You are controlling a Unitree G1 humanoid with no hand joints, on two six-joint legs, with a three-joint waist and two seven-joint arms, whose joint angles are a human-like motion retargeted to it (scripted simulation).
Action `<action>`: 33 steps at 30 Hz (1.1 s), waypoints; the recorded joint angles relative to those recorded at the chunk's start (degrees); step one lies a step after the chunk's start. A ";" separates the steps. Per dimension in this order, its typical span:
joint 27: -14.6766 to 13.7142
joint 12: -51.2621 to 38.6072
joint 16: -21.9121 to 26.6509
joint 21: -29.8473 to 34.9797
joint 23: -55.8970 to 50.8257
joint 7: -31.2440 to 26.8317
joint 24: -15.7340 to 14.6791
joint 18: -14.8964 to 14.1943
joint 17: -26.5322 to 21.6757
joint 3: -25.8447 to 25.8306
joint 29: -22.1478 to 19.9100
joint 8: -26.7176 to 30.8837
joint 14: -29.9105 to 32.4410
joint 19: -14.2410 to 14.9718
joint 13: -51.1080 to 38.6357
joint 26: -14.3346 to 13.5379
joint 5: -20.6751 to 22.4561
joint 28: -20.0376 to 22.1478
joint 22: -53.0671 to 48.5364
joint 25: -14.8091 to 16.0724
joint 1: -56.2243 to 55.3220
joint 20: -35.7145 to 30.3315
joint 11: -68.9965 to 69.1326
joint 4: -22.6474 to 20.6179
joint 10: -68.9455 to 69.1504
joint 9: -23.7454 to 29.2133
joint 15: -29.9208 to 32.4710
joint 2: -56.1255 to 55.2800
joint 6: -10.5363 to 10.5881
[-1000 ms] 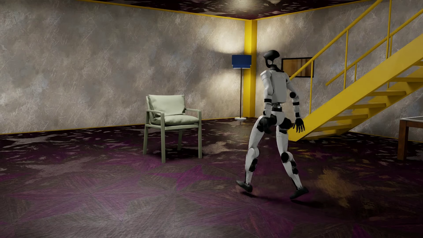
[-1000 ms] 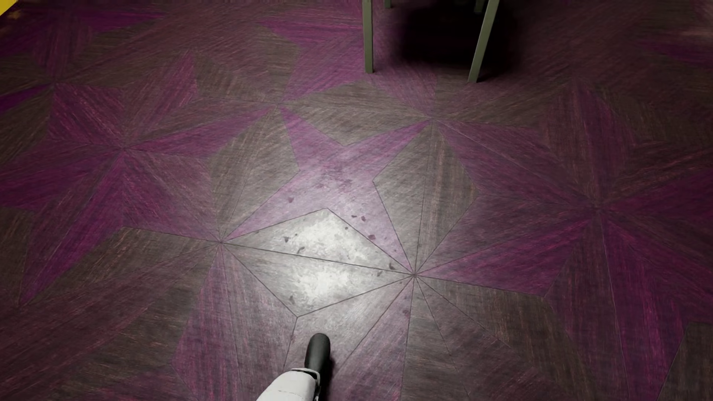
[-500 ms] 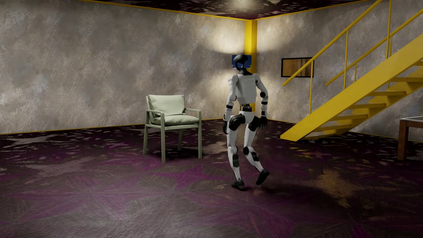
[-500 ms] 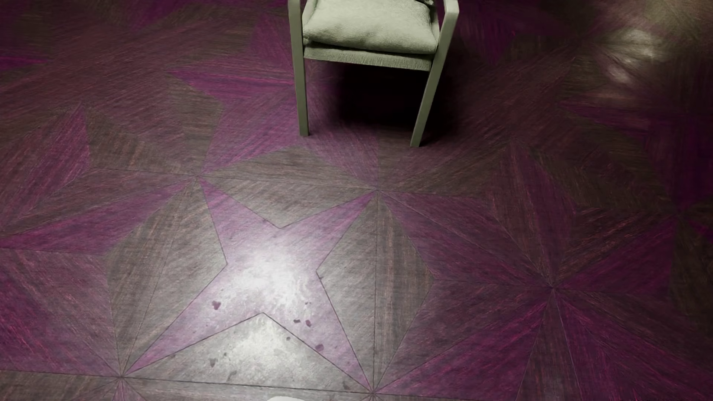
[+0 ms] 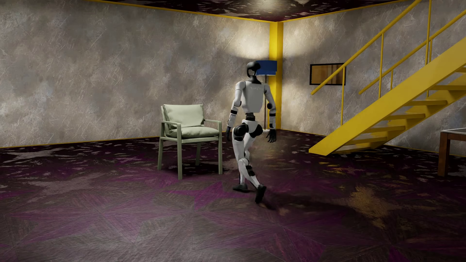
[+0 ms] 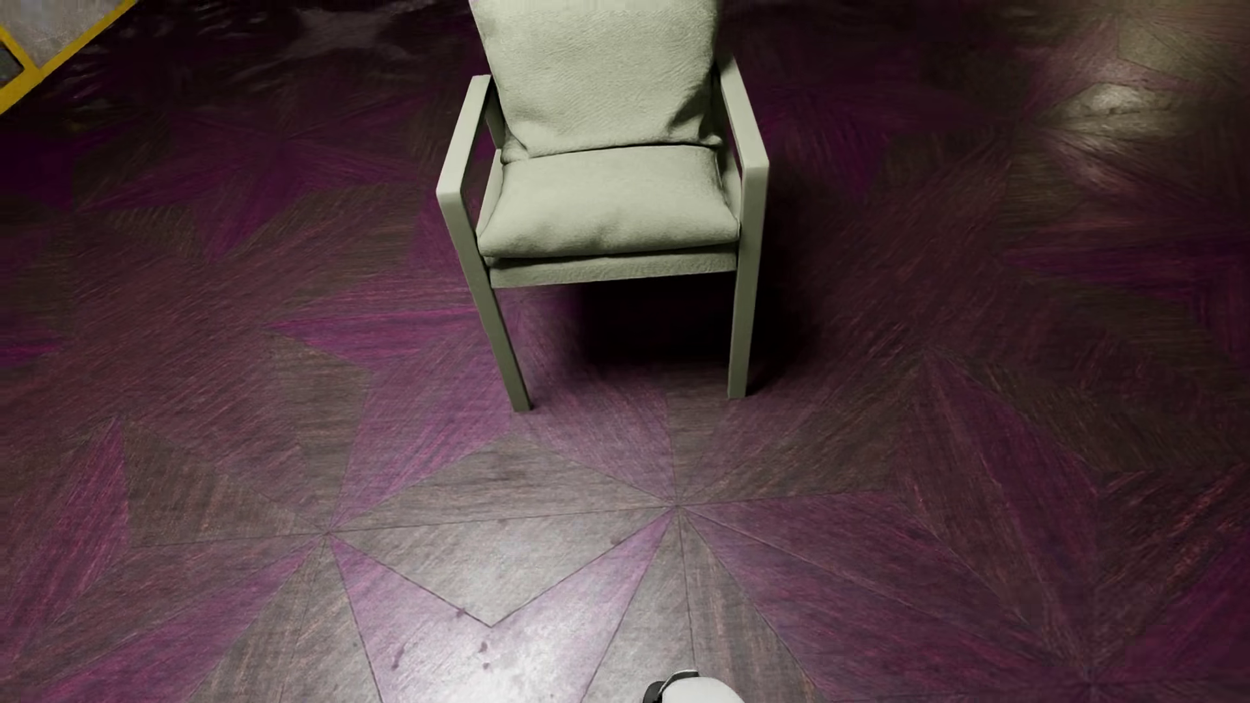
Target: Walk towards the chair
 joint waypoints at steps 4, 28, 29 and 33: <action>0.00 0.16 -1.58 -5.23 -14.07 0.00 0.00 0.00 -2.21 0.68 0.00 0.00 -10.12 0.00 -3.69 0.00 1.39 0.00 0.16 0.00 -12.03 -2.64 -2.41 2.31 9.77 -0.88 -6.97 7.40 1.41; 0.00 0.79 -2.40 -1.45 -0.08 0.00 0.00 0.00 0.09 1.82 0.00 0.00 -20.66 0.00 4.84 0.00 -1.32 0.00 -3.16 0.00 -12.05 1.01 -11.98 0.38 -27.56 -2.75 -23.74 28.47 0.79; 0.00 0.61 -2.42 -2.05 -1.67 0.00 0.00 0.00 -0.20 2.02 0.00 0.00 -20.74 0.00 4.01 0.00 -1.30 0.00 -3.15 0.00 -12.13 0.81 -12.10 0.44 -27.63 -2.76 -23.79 28.37 0.84; 0.00 -0.33 -2.17 -5.94 -9.35 0.00 0.00 0.00 -0.97 3.98 0.00 0.00 -20.85 0.00 -0.94 0.00 -1.59 0.00 -3.25 0.00 -11.62 -0.08 -11.41 0.14 -28.37 -3.00 -23.94 27.85 0.54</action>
